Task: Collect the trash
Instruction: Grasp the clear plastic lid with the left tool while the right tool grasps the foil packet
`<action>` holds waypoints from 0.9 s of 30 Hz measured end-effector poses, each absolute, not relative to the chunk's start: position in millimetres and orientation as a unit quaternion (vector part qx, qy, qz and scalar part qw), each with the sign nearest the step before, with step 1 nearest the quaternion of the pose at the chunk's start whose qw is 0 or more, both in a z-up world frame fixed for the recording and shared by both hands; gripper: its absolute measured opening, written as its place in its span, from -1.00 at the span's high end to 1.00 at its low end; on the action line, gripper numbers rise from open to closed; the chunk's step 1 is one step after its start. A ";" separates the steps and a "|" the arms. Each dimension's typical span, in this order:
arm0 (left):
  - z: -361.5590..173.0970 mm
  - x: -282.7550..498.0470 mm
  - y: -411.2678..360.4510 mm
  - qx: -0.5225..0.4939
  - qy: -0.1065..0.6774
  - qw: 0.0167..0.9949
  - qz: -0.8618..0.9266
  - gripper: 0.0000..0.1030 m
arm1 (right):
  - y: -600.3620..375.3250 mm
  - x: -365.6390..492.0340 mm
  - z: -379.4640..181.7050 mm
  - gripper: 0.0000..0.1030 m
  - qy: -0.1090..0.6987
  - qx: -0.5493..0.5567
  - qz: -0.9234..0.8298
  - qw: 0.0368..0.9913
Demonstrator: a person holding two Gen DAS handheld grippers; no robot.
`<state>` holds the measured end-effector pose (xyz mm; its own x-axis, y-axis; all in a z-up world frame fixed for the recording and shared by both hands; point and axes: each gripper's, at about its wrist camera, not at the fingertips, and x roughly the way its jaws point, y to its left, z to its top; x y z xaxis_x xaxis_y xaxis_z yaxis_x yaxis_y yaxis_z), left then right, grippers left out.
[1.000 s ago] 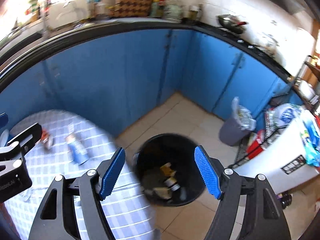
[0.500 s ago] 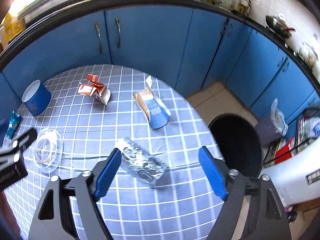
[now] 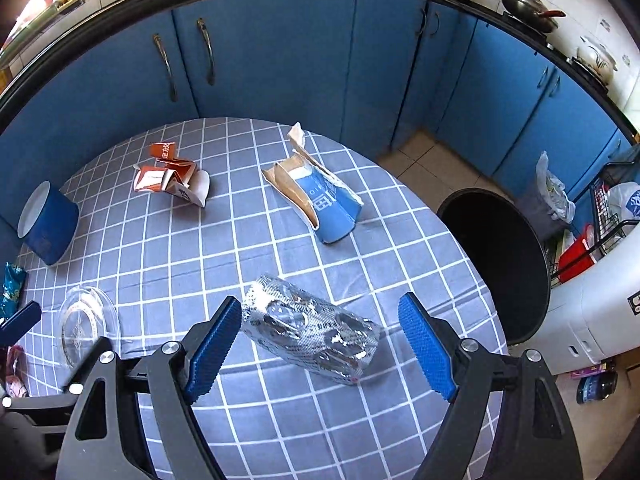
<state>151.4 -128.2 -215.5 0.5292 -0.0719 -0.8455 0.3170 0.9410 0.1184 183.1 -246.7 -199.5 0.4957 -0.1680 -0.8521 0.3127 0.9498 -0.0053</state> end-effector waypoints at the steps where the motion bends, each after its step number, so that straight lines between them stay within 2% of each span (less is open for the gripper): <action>1: -217.7 153.1 -127.9 0.130 0.474 0.864 -0.110 -0.93 | -246.0 184.7 -200.6 -0.53 0.484 0.073 -0.139 0.861; 11: -233.8 162.2 -108.1 0.083 0.501 0.855 -0.106 -0.94 | -241.6 189.0 -215.9 -0.53 0.497 0.070 -0.156 0.851; 14: -230.1 157.4 -110.0 0.094 0.493 0.857 -0.116 -0.69 | -243.8 185.5 -217.1 -0.52 0.497 0.074 -0.154 0.851; 15: -229.9 157.1 -111.4 0.101 0.493 0.857 -0.114 -0.69 | -244.6 184.7 -216.5 -0.47 0.498 0.073 -0.151 0.851; 17: -229.6 156.9 -110.7 0.098 0.495 0.856 -0.111 -0.69 | -245.9 184.0 -214.6 -0.13 0.502 0.071 -0.143 0.850; 22: -214.8 153.8 -109.5 0.088 0.488 0.863 -0.099 -0.68 | -250.3 179.8 -204.4 0.14 0.500 0.077 -0.131 0.852; 27: -194.0 153.9 -120.5 0.088 0.473 0.871 -0.101 -0.68 | -257.8 172.4 -188.9 0.32 0.493 0.085 -0.124 0.857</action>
<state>153.9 -120.5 -194.0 0.5313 -0.0930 -0.8421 0.2603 0.9638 0.0578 172.4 -257.8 -188.9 0.4841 -0.1285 -0.8655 0.2960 0.9549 0.0237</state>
